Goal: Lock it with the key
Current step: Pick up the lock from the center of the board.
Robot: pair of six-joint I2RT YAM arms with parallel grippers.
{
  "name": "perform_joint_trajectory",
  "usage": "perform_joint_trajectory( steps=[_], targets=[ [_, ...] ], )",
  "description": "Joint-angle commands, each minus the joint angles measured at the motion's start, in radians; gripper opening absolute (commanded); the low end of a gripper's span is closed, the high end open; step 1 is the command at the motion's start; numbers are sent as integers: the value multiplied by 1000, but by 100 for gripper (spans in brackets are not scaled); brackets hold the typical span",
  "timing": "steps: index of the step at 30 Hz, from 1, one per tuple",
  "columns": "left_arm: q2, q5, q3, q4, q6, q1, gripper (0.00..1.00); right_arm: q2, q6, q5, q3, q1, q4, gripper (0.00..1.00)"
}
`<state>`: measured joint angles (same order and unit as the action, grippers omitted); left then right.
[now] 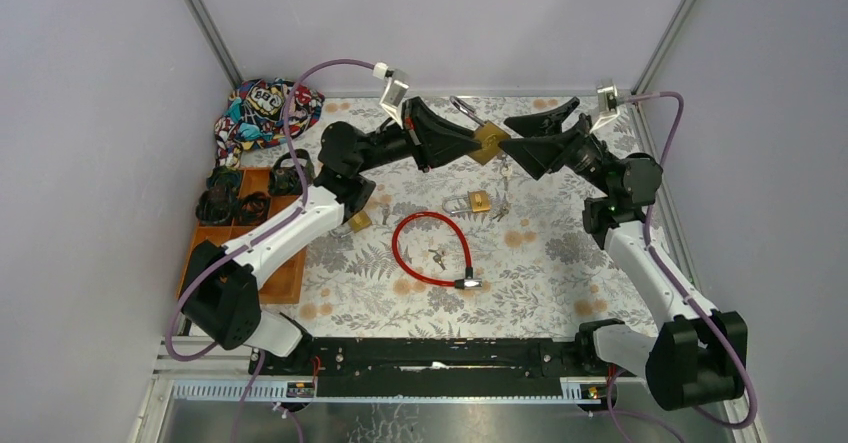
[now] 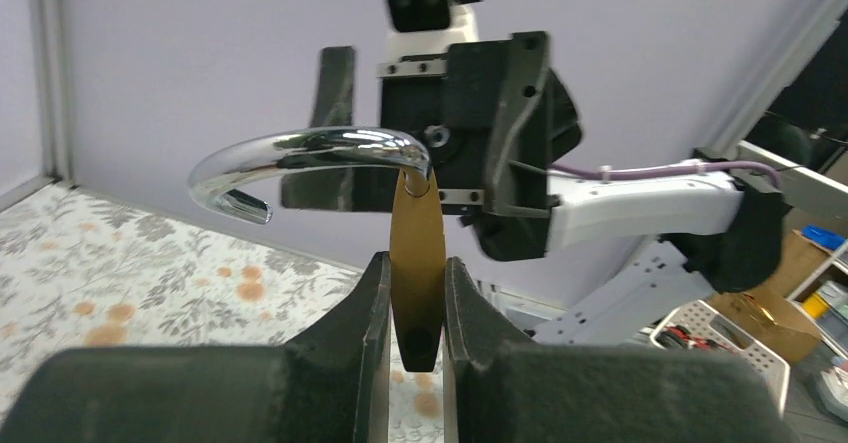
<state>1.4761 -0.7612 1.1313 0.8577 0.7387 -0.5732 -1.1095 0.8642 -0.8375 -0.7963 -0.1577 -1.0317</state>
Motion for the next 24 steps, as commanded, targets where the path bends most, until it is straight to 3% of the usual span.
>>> perform_joint_trajectory(
  steps=[1,11,16,20,22,24],
  targets=[
    [-40,10,39,157,69,-27,0,-23,310,-27,-3,-12,-416,93],
    [-26,35,89,172,76,-45,0,64,98,-27,-5,-95,-74,76],
    [-28,30,83,153,80,-54,0,55,155,-15,-1,-96,-132,44],
    [-27,25,83,153,79,-65,0,31,201,-32,-19,-97,-178,26],
    [-25,17,82,151,76,-71,0,27,208,-35,-29,-98,-179,5],
    [-20,10,79,141,74,-72,0,28,209,-30,-32,-96,-177,0]
  ],
)
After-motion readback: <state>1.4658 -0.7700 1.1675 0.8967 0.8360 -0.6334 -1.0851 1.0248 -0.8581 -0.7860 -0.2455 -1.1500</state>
